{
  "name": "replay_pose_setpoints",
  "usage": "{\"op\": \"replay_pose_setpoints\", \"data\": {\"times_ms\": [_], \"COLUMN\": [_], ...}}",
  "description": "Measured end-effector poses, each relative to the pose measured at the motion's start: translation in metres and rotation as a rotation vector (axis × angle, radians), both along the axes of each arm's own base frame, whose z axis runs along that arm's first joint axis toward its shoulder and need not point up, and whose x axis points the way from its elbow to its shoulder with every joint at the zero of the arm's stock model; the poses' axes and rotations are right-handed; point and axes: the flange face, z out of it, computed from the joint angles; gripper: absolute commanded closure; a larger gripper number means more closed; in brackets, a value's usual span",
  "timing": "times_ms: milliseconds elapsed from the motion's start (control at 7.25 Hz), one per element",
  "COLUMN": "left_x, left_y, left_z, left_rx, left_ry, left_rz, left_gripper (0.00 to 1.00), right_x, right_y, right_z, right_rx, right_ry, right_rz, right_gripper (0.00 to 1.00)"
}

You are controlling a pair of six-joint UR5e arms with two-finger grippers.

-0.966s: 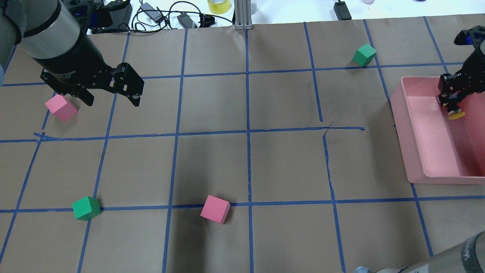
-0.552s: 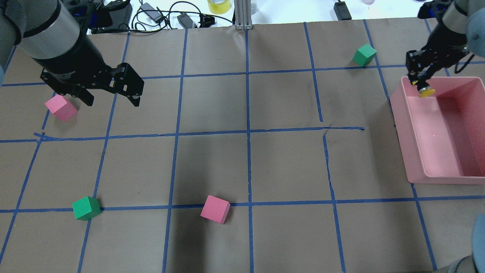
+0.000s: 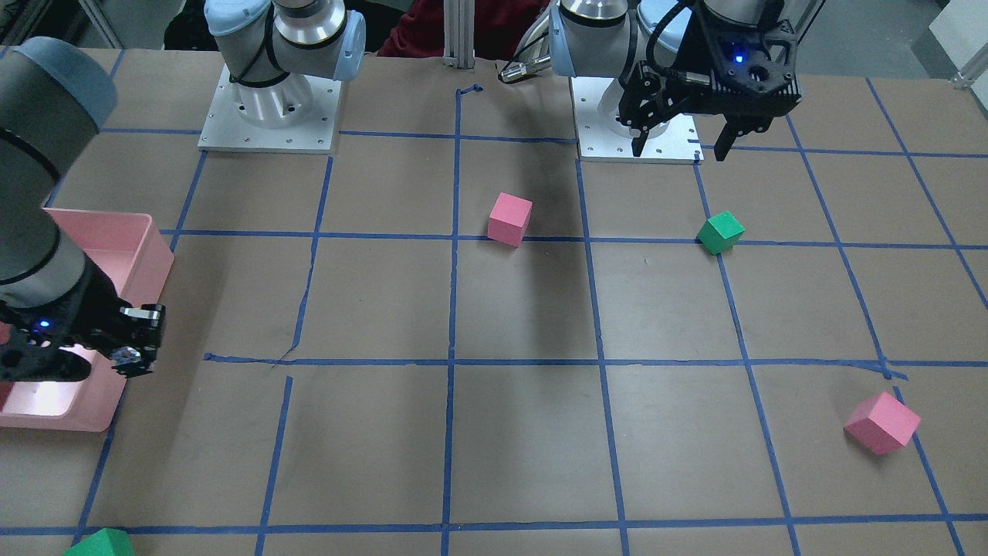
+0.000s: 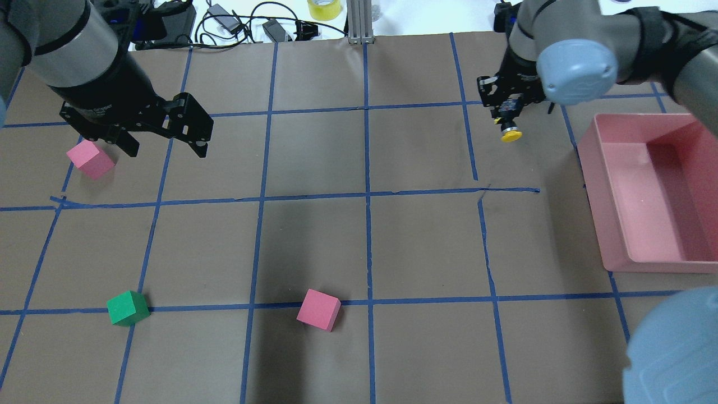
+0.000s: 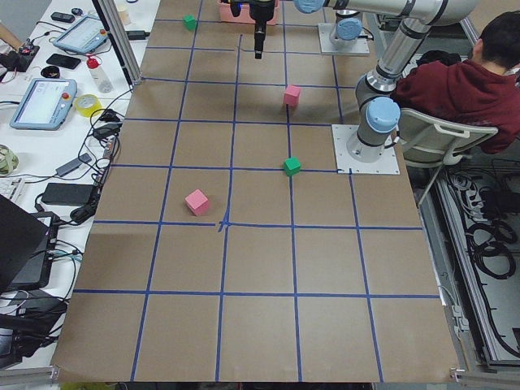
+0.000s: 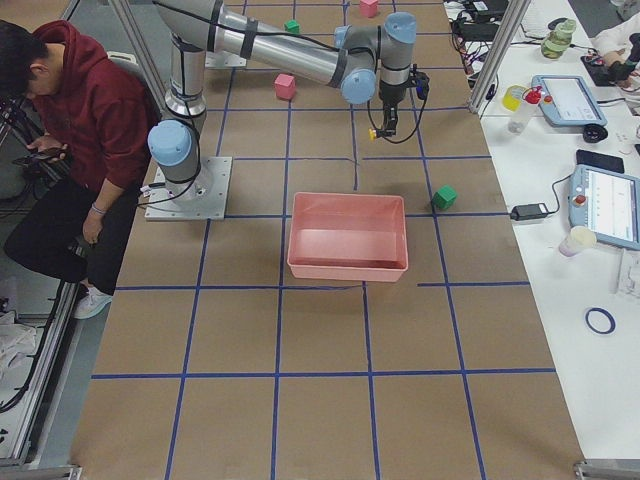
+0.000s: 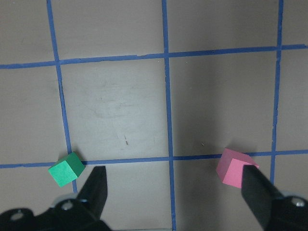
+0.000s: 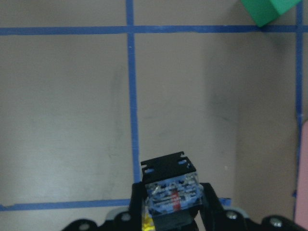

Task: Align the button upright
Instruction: 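Lift the switch out of the bin and carry it toward table center, then lower the switch onto the table and open the right gripper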

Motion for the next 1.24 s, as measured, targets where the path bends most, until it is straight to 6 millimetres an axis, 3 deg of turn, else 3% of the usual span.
{"op": "replay_pose_setpoints", "data": {"times_ms": [276,552,828,1241], "left_x": [0.000,0.000,0.000,0.000], "left_y": [0.000,0.000,0.000,0.000], "left_z": [0.000,0.000,0.000,-0.001], "left_rx": [0.000,0.000,0.001,0.001], "left_ry": [0.000,-0.001,-0.001,-0.002], "left_rz": [0.000,0.000,-0.001,-0.001], "left_gripper": [0.00,0.00,0.00,0.00], "right_x": [0.069,0.133,0.170,0.210], "right_y": [-0.017,-0.031,-0.039,-0.030], "right_z": [-0.035,-0.057,-0.077,-0.097], "right_rx": [-0.031,-0.040,-0.027,-0.004], "right_ry": [-0.031,-0.070,-0.138,-0.160], "right_rz": [-0.025,-0.031,-0.055,-0.075], "right_gripper": [1.00,1.00,1.00,1.00]}}
